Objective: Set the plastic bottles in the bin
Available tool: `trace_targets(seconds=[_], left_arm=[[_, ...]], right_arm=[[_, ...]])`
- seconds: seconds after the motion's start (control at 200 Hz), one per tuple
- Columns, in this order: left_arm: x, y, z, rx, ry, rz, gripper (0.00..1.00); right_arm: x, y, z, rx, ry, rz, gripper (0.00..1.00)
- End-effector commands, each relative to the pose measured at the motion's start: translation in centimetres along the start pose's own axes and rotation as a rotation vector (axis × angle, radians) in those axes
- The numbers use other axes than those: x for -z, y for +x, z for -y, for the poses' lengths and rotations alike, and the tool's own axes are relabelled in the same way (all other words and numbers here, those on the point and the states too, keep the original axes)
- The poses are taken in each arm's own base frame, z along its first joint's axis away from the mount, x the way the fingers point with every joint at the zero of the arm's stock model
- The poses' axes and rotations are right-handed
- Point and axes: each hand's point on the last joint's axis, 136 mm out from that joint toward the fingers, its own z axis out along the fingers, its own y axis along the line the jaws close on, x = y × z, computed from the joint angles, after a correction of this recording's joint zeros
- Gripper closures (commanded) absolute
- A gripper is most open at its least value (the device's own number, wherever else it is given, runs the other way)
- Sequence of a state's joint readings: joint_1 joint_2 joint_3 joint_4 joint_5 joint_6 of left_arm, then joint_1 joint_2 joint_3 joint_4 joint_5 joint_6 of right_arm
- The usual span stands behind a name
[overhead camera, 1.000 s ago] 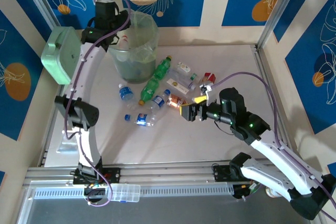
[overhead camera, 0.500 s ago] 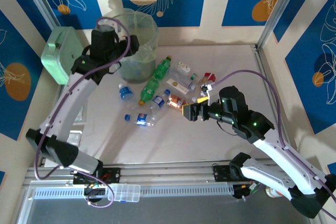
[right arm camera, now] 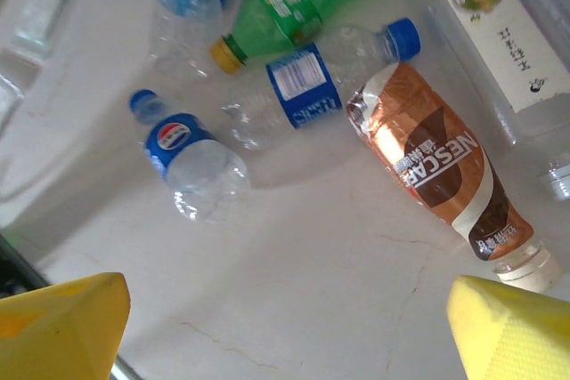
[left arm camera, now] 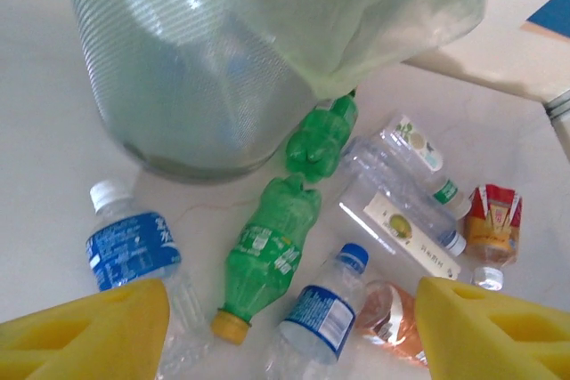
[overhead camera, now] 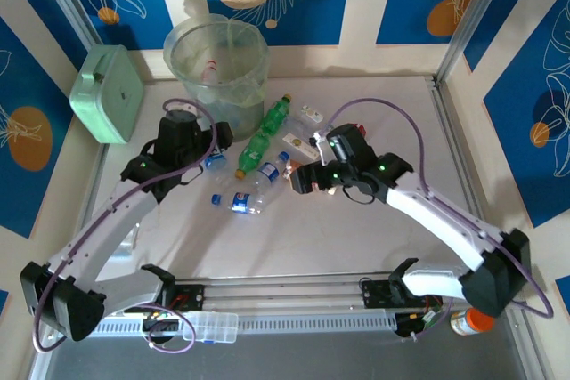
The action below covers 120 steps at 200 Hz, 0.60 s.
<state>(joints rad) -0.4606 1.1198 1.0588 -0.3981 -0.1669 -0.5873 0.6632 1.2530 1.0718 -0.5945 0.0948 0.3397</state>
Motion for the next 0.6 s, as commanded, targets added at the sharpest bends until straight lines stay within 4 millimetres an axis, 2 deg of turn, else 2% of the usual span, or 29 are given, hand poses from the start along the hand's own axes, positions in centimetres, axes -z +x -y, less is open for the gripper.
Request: trace_targets(seconds=[0.0, 0.12, 0.3, 0.45, 0.595], left_arm=[[1.0, -1.1, 0.1, 0.017, 0.013, 0.074, 0.27], [1.6, -1.6, 0.1, 0.003, 0.029, 0.113, 0.27], [1.6, -1.1, 0.1, 0.034, 0.047, 0.110, 0.27], [1.2, -0.8, 0.7, 0.055, 0.078, 0.090, 0.27], [0.9, -0.6, 1.0, 0.069, 0.093, 0.073, 0.27]], right_arm=[[-1.9, -0.9, 1.3, 0.008, 0.051, -0.051, 0.08], [-4.9, -1.4, 3.0, 0.026, 0.123, -0.108, 0.08], [-9.2, -0.9, 5.2, 0.085, 0.213, -0.228, 0.08], [-11.6, -0.2, 6.4, 0.134, 0.257, -0.306, 0.08], [-13.3, 1.3, 7.2, 0.183, 0.287, -0.398, 0.09]])
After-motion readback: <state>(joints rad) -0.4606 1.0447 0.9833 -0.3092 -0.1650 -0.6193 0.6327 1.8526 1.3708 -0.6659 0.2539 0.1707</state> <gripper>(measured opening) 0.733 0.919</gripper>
